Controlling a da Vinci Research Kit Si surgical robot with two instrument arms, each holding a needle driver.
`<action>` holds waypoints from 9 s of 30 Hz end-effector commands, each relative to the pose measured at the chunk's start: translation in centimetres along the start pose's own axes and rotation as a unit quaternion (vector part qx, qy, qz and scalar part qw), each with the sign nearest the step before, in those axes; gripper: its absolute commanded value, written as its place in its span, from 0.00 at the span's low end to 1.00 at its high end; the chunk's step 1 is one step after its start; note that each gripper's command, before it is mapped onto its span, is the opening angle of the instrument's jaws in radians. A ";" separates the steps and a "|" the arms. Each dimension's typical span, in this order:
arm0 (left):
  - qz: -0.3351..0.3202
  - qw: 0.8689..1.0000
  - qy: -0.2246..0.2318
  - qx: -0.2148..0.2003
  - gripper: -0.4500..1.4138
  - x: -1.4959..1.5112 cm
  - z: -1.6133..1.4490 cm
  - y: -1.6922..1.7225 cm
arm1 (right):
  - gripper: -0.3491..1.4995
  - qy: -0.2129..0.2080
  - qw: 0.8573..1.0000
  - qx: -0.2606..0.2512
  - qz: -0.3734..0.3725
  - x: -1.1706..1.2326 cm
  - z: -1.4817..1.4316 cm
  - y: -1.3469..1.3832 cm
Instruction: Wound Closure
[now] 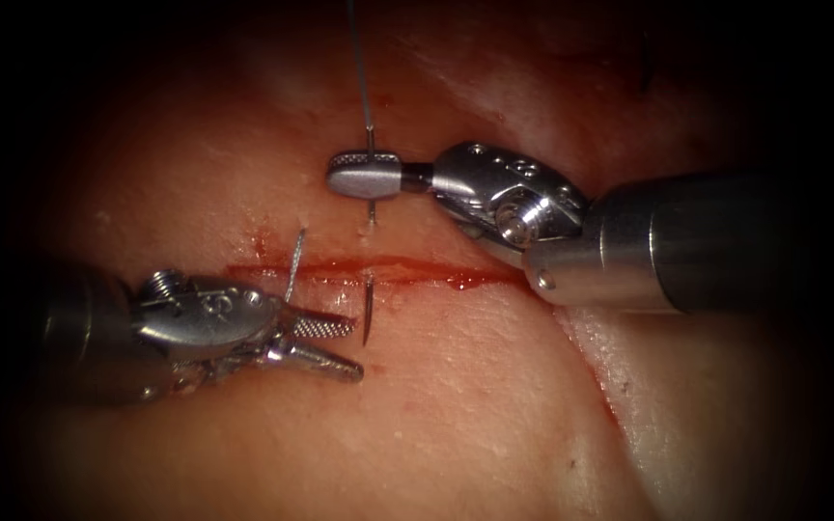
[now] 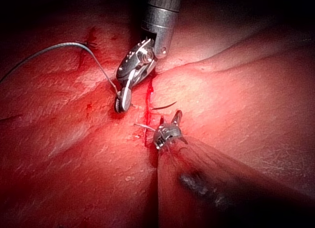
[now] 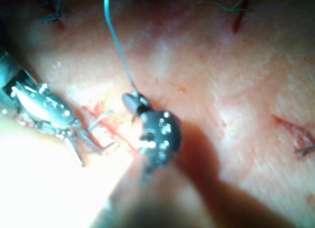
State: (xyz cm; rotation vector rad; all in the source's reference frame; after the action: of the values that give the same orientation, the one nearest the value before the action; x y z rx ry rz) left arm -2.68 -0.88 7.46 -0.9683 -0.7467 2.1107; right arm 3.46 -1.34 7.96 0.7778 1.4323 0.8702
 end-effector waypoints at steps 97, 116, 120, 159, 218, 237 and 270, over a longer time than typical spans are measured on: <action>0.274 0.947 0.151 0.078 0.00 2.26 -1.48 0.83 | 0.79 -0.058 0.997 -0.044 -0.036 0.21 -0.79 -1.00; 0.326 0.929 0.164 0.069 0.00 1.12 -0.88 1.07 | 0.66 -0.050 0.991 -0.120 0.013 0.38 -0.69 -0.98; 0.362 0.915 0.164 0.068 0.00 0.99 -0.75 1.09 | 0.65 -0.037 0.991 -0.110 0.072 0.50 -0.69 -0.98; 0.373 0.911 0.164 0.068 0.61 0.96 -0.48 1.02 | 0.00 0.009 0.996 -0.065 0.055 0.52 -0.51 -0.70; 0.098 0.991 -0.066 0.063 0.00 0.10 0.11 -0.85 | 0.00 -0.044 0.935 -0.126 -0.328 0.67 -0.21 -0.02; 0.099 0.991 -0.064 0.067 0.00 -0.09 0.14 -1.08 | 0.00 -0.067 0.894 -0.137 -0.421 0.64 0.03 0.06; 0.099 0.991 -0.066 0.062 0.00 -0.18 -0.01 -0.96 | 0.00 -0.091 0.878 -0.087 -0.463 0.35 0.29 -0.11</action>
State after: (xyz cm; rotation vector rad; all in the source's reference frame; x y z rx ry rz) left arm -2.21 -0.42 8.16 -0.8723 -0.5955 2.3823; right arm 3.67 -1.08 7.65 -0.0184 1.3155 0.1584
